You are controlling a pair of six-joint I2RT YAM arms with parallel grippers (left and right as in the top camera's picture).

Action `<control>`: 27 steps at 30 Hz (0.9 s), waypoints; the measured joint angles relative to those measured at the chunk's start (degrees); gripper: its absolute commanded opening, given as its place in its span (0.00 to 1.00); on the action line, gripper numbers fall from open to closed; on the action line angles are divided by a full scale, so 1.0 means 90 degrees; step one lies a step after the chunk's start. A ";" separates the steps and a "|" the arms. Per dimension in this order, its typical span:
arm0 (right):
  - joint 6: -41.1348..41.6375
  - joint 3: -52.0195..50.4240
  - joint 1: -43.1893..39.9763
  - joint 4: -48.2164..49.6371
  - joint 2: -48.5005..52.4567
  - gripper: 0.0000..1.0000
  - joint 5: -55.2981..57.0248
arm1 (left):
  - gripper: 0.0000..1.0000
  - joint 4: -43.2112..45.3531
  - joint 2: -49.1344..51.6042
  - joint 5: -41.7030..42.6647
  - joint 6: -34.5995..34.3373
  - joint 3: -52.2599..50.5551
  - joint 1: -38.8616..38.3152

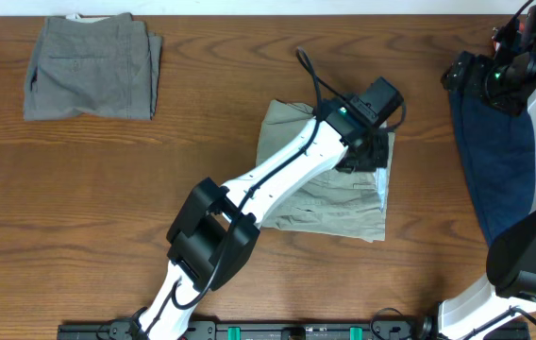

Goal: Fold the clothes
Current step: 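Lay the folded end down on the right side and smooth it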

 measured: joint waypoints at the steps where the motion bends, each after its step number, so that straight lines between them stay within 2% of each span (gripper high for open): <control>1: 0.0000 0.0000 0.0000 0.0000 0.0000 0.99 0.0002 | 0.13 -0.0097 0.0000 0.0109 0.0046 0.0000 -0.0022; 8: 0.0000 0.0000 0.0000 -0.0002 0.0000 0.99 0.0000 | 0.13 -0.0486 0.0000 0.0359 0.0430 0.0000 0.0036; 17: 0.0000 0.0000 0.0000 -0.0002 0.0000 0.99 0.0000 | 0.14 -0.0539 0.0012 -0.0160 0.0568 0.0000 0.0294; 27: 0.0000 0.0000 0.0000 -0.0002 0.0000 0.99 0.0000 | 0.13 -0.0517 0.0971 0.0039 0.0571 0.0000 -0.0257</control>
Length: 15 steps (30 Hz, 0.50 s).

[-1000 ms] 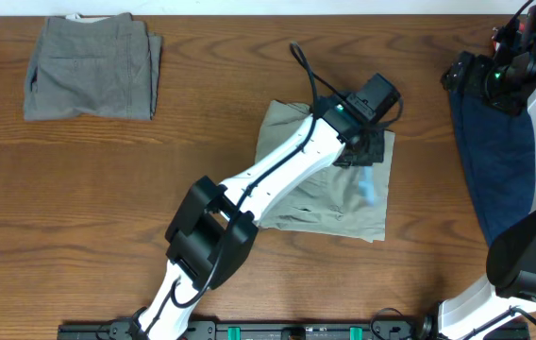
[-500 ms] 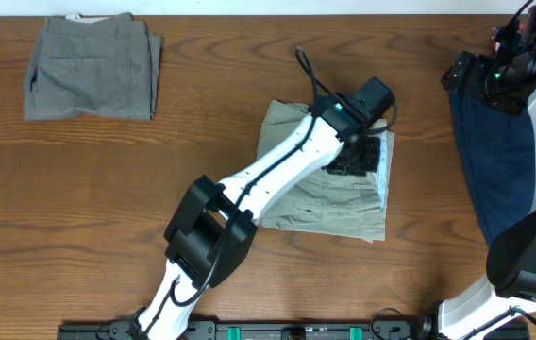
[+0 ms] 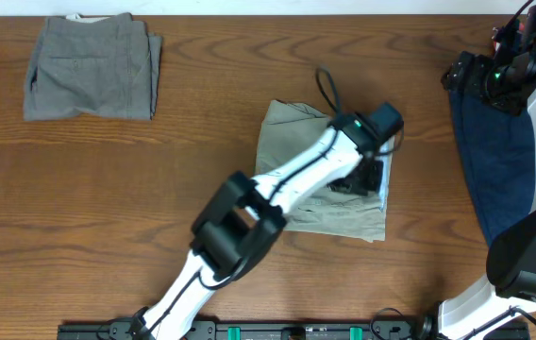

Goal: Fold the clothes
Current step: 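Lay the folded end down on the right side and smooth it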

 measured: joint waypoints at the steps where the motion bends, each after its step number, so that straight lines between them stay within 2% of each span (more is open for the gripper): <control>1: 0.0000 0.0000 0.0000 0.0000 0.0000 0.99 0.0000 | 0.13 0.0005 0.0092 0.0019 0.0010 0.0000 -0.0041; 15: 0.0000 0.0000 0.0000 0.0000 0.0000 0.99 0.0002 | 0.13 0.0223 0.0168 0.0697 0.0675 0.0000 -0.0440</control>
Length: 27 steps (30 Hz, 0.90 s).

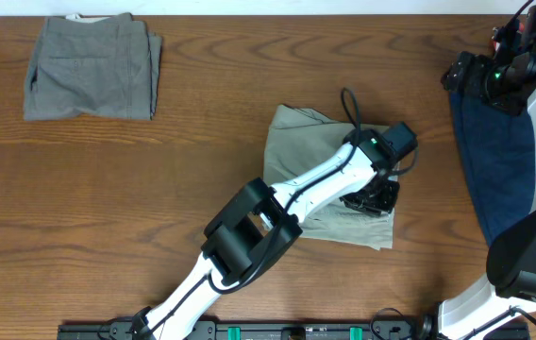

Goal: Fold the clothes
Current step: 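Lay the folded end down on the right side and smooth it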

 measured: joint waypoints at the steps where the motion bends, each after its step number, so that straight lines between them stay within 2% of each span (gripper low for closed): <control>1: 0.0000 0.0000 0.0000 0.0000 0.0000 0.99 -0.0002 | 0.13 -0.0015 -0.0007 0.0012 0.0124 -0.0002 -0.0029; 9: 0.0000 0.0000 0.0000 0.0002 0.0000 0.99 0.0000 | 0.13 -0.0090 -0.0661 0.0010 0.0765 -0.0019 -0.0095; 17: 0.0000 0.0000 0.0000 0.0002 0.0000 0.99 0.0000 | 0.16 0.0680 -0.1999 -0.0408 0.0658 -0.0019 0.0512; 25: 0.0000 0.0000 0.0000 0.0000 0.0000 0.99 -0.0002 | 0.17 0.1586 -0.1501 -0.0665 0.0432 -0.0022 0.1047; 27: 0.0000 0.0000 0.0000 0.0000 0.0000 0.99 -0.0002 | 0.24 0.1894 -0.1311 -0.0685 0.0427 -0.0022 0.1059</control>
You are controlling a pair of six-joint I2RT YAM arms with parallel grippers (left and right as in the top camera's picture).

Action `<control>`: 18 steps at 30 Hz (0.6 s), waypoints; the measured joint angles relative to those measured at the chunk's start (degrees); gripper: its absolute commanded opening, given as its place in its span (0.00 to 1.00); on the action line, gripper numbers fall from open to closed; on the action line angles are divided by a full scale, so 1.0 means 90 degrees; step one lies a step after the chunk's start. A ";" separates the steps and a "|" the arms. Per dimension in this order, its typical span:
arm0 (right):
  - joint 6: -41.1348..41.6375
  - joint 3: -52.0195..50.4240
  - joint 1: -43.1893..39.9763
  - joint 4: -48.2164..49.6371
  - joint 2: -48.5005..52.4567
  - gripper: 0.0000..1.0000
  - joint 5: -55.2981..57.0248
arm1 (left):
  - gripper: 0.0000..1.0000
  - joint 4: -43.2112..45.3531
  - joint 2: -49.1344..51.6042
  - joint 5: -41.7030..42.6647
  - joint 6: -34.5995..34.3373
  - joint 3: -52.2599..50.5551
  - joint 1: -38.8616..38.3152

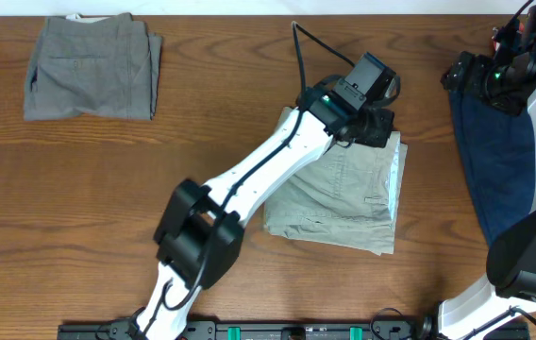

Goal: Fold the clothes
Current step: 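Lay the folded end down on the right side and smooth it, then release the shorts and move the left gripper to their left side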

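Khaki folded shorts lie in the middle of the table, their layered edge facing right. My left gripper is over the far right corner of the khaki shorts; its jaws are too dark to read from above. A navy garment lies spread along the right side. My right gripper hangs at the navy garment's far end, and its jaw state cannot be made out.
A grey folded garment rests at the far left corner of the wooden table. The left arm stretches diagonally from the front edge across the khaki shorts. The right arm's base stands at the front right.
My left gripper has moved from the near right part of the khaki shorts to their far right corner. The shorts now lie slightly wider to the right. The right arm is unchanged.
My left gripper was on the far right part of the khaki shorts, then on their middle right, then near their front right corner, with the shorts shifted a little rightward. Now it is back at the far right corner. The right arm stayed put throughout.
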 measured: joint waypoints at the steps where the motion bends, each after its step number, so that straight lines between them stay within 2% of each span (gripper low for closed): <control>1: 0.0000 0.0000 0.0000 -0.0002 0.0000 0.99 0.0000 | 0.25 0.0158 0.0107 0.0000 -0.0017 -0.0002 -0.0002; 5: 0.0000 0.0000 0.0000 0.0000 0.0000 0.99 0.0000 | 0.26 0.0656 0.0469 -0.0002 -0.0177 -0.0002 -0.0019; 12: 0.0000 0.0000 0.0000 0.0000 0.0000 0.99 0.0000 | 0.27 0.0852 0.0838 0.0032 -0.0447 -0.0002 -0.0024; 18: 0.0000 0.0000 0.0000 0.0000 0.0000 0.99 0.0000 | 0.34 0.1020 0.1292 0.0202 -0.0500 -0.0002 -0.0046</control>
